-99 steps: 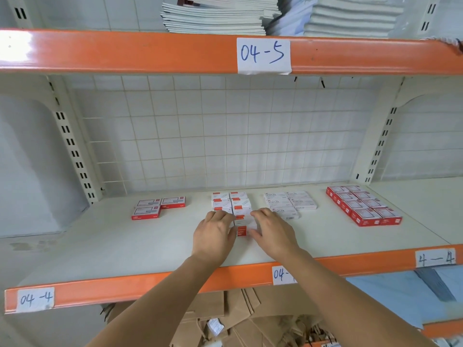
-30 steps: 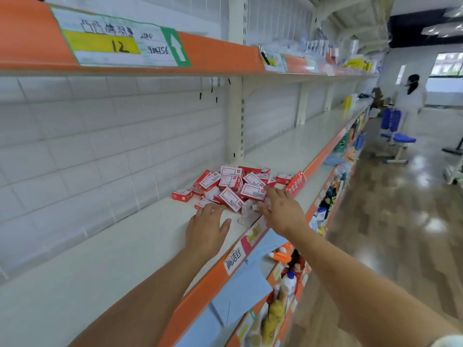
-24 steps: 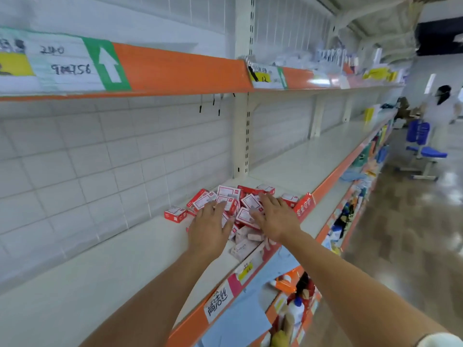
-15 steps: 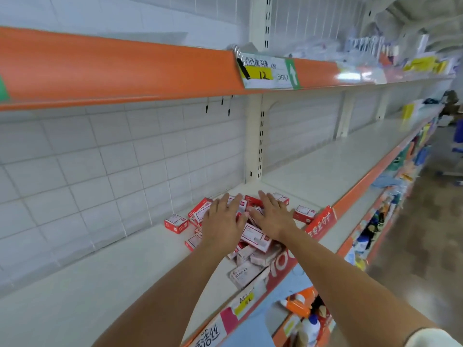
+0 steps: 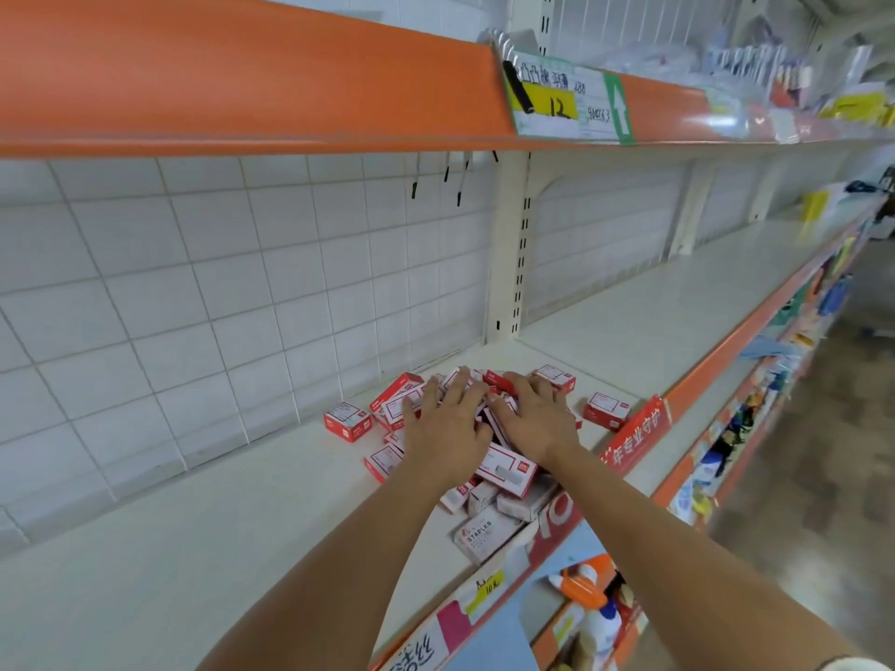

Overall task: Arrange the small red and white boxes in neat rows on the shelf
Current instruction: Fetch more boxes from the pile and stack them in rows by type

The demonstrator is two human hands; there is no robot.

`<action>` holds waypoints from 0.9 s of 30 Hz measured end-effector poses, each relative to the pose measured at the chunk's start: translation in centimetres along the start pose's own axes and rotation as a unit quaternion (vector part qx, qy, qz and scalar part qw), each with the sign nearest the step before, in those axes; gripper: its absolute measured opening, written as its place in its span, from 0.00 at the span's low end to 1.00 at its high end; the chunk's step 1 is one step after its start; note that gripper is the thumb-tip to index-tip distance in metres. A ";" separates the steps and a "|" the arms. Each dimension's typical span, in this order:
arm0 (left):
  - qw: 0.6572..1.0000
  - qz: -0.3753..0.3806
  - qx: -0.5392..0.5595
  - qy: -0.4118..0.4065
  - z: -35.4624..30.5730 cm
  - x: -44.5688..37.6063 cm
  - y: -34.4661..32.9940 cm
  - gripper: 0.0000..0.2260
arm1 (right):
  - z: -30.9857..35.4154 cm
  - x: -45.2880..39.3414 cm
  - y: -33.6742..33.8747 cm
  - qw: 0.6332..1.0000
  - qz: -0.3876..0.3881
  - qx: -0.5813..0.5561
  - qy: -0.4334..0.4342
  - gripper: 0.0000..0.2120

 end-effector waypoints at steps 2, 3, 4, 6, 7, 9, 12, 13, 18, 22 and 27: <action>1.000 -0.009 0.014 -0.005 0.3 0.6 0.2 0.23 | 0.3 0.5 -0.1 1.000 -0.007 0.001 0.001 0.26; 1.000 -0.017 0.016 -0.008 0.4 1.0 0.3 0.23 | 0.5 0.7 -0.2 1.000 -0.008 0.004 0.002 0.26; 1.000 -0.024 0.016 -0.012 0.5 1.4 0.5 0.23 | 0.8 1.0 -0.3 1.000 -0.007 0.005 0.005 0.26; 0.999 -0.038 0.022 -0.021 0.8 2.3 0.7 0.22 | 1.4 1.5 -0.7 1.000 0.002 0.001 0.010 0.26; 0.998 -0.047 0.028 -0.023 1.0 2.8 0.9 0.22 | 1.7 1.8 -1.0 1.000 0.005 0.000 0.013 0.26; 0.997 -0.062 0.033 -0.023 1.4 3.7 1.2 0.20 | 2.3 2.5 -1.3 1.000 0.004 0.004 0.016 0.26; 0.996 -0.079 0.027 -0.019 1.9 5.1 1.5 0.20 | 3.1 3.4 -1.7 1.000 0.012 0.005 0.016 0.27; 0.996 -0.082 0.026 -0.016 2.1 5.5 1.6 0.20 | 3.4 3.7 -1.8 1.000 0.015 0.007 0.018 0.27; 0.996 -0.084 0.027 0.002 2.8 7.5 1.8 0.22 | 4.4 5.1 -2.3 0.999 0.020 0.016 0.019 0.28; 0.995 -0.098 -0.008 0.001 3.1 9.3 2.1 0.24 | 5.1 6.2 -2.7 0.999 0.022 0.023 0.027 0.28; 0.993 -0.104 -0.062 0.002 4.0 11.6 2.4 0.25 | 6.3 7.9 -3.2 0.998 0.030 0.029 0.040 0.30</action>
Point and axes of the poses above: each hand's wrist, its own x-axis away from the middle knuckle, its own y-axis out of the back of the hand, z = x × y, the point moved 2 cm from there along -x, towards the middle knuckle, and after that the axes turned 12 degrees about -y, right-handed, at the moved point
